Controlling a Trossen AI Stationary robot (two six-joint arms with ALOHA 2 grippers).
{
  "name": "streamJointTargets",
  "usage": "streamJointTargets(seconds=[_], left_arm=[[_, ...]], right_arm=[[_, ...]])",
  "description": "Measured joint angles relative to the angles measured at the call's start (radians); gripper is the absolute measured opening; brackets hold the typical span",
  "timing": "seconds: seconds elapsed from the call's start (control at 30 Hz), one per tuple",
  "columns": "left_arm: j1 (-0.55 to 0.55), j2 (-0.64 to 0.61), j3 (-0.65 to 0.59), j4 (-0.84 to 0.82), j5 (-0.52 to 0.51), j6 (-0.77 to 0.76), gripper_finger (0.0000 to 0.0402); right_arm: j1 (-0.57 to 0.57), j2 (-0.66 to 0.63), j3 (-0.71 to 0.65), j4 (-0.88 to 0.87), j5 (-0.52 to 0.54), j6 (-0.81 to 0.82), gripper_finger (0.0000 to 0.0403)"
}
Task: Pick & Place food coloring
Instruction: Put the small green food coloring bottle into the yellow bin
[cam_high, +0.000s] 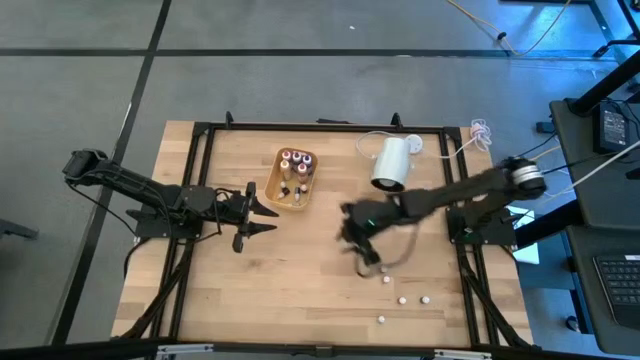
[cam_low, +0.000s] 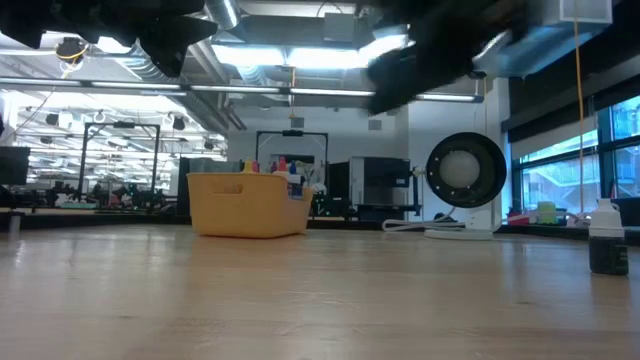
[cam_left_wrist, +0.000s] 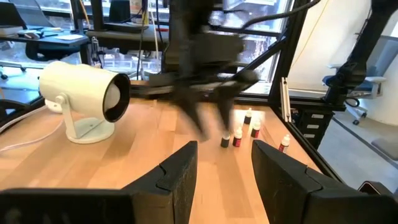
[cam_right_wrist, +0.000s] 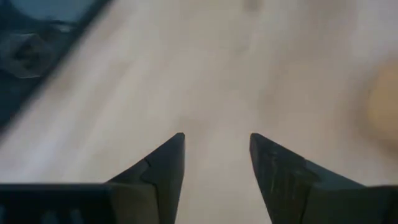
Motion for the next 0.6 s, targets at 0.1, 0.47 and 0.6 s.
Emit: streamJointTargets(seconds=[0.1, 0.47, 0.6], left_arm=[[0.0, 0.0, 0.0, 0.0, 0.0, 0.0, 0.0148], [0.0, 0.0, 0.0, 0.0, 0.0, 0.0, 0.0148], [0.0, 0.0, 0.0, 0.0, -0.007, 0.0, 0.0148]], right_arm=[[0.102, -0.098, -0.094, -0.024, 0.024, 0.129, 0.0182], [0.35, -0.217, -0.278, 0.001, 0.147, 0.533, 0.0182], [0.387, -0.211, -0.28, -0.151, 0.272, 0.573, 0.0181]])
